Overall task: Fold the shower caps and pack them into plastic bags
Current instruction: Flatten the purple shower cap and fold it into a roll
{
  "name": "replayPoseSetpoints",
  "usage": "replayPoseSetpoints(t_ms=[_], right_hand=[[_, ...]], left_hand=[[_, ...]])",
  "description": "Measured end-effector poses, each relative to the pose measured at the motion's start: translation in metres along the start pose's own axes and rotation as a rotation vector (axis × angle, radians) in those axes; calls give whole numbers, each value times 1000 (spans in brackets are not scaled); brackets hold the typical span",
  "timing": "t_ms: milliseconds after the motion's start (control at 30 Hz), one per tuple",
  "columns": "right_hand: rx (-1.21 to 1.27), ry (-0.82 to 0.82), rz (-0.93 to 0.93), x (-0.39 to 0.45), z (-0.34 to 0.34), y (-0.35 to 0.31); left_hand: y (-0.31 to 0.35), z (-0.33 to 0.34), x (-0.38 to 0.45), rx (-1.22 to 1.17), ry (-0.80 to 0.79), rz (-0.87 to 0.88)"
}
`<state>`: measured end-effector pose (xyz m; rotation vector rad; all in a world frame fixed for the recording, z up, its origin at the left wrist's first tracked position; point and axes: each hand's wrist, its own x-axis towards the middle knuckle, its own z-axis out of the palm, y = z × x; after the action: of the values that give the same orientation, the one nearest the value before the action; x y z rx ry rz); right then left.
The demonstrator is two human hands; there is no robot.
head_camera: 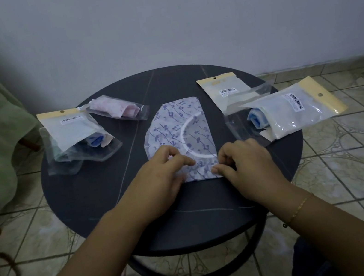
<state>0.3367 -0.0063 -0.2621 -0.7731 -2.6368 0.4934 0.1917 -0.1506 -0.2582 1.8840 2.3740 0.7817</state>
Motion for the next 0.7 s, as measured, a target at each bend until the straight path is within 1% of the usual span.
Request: replayPoseSetpoints(t_ms=[100,233,400,567,633,700], right_hand=[[-61,36,-77,-1,2,1],[-101,51,-117,-1,1,2],[-110,51,-136,-1,1,5],[-156,-11,-202,-2,-4,9],[-165,-19,-212,-1,-5,10],[-116,-9,-194,0,-5,9]], left_hand=[[5,2,3,93,-46,135],[10,6,7,103,-111,78],[10,9,14,156,-65,115],[11,10,18,204,-7,154],[10,10,19,211,27,130],[13,8,20,213,32,71]])
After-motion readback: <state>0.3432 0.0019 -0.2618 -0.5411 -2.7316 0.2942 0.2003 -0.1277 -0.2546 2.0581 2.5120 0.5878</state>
